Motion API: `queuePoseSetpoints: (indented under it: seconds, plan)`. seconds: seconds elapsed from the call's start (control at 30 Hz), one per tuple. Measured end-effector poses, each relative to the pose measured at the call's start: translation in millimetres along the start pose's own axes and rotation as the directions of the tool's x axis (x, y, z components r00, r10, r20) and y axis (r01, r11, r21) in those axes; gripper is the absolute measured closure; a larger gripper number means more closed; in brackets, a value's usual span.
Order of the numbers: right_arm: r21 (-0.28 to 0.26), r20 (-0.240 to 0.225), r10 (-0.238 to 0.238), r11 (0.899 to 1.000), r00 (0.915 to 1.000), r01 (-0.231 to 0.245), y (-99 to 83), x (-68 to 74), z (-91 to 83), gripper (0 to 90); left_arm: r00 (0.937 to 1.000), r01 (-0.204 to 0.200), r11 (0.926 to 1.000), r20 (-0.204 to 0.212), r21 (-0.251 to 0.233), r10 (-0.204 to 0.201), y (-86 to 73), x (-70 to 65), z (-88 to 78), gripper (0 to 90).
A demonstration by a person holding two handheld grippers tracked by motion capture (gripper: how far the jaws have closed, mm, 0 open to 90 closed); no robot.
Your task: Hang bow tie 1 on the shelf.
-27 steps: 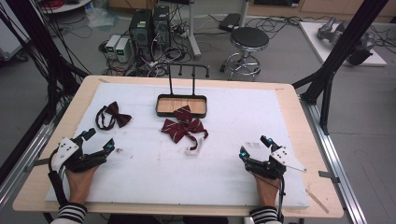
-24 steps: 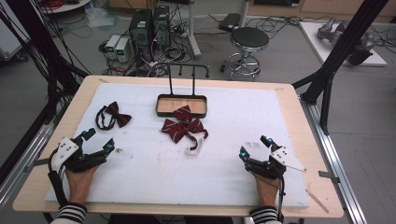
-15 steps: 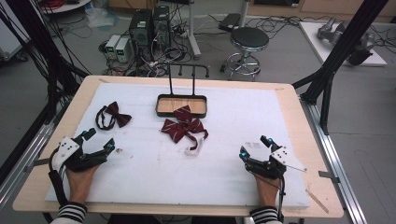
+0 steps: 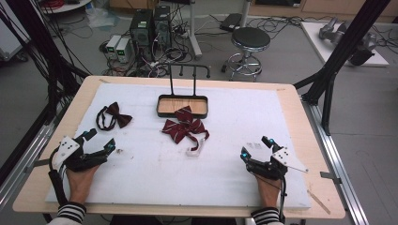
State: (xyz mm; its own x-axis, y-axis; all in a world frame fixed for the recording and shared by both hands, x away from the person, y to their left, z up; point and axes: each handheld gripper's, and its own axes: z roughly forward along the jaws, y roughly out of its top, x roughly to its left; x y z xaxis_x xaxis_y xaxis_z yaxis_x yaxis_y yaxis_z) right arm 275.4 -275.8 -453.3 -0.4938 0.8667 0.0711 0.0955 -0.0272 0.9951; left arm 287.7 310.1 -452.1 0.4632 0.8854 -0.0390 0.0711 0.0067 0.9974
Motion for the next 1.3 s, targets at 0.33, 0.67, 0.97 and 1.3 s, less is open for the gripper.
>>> queuePoseSetpoints:
  seconds: [0.33, 0.67, 0.97, 1.3]
  plan:
    - [0.006, -0.003, 0.011, 1.0, 0.9999, -0.011, -0.1, 0.8, -0.3, 8.0, 0.998, -0.042, 0.9984, 0.048, 0.037, 0.041, 23.8, -5.8, 13.0, 14.8]
    - [0.0, -0.001, 0.003, 1.0, 1.0, -0.003, 0.0, 0.0, -0.1, 8.0, 0.9872, -0.086, 0.9934, 0.141, 0.076, 0.074, 54.3, -18.1, 38.7, 14.9]
    - [-0.001, -0.002, 0.002, 1.0, 1.0, -0.002, -0.1, -0.2, -0.1, 8.0, 0.9623, -0.15, 0.9795, 0.247, 0.134, 0.114, 78.6, -36.0, 69.0, 14.9]
    - [-0.001, -0.002, 0.005, 1.0, 1.0, -0.005, 0.0, -0.3, -0.2, 8.0, 0.9341, -0.216, 0.9558, 0.327, 0.199, 0.144, 96.8, -57.8, 97.7, 14.9]
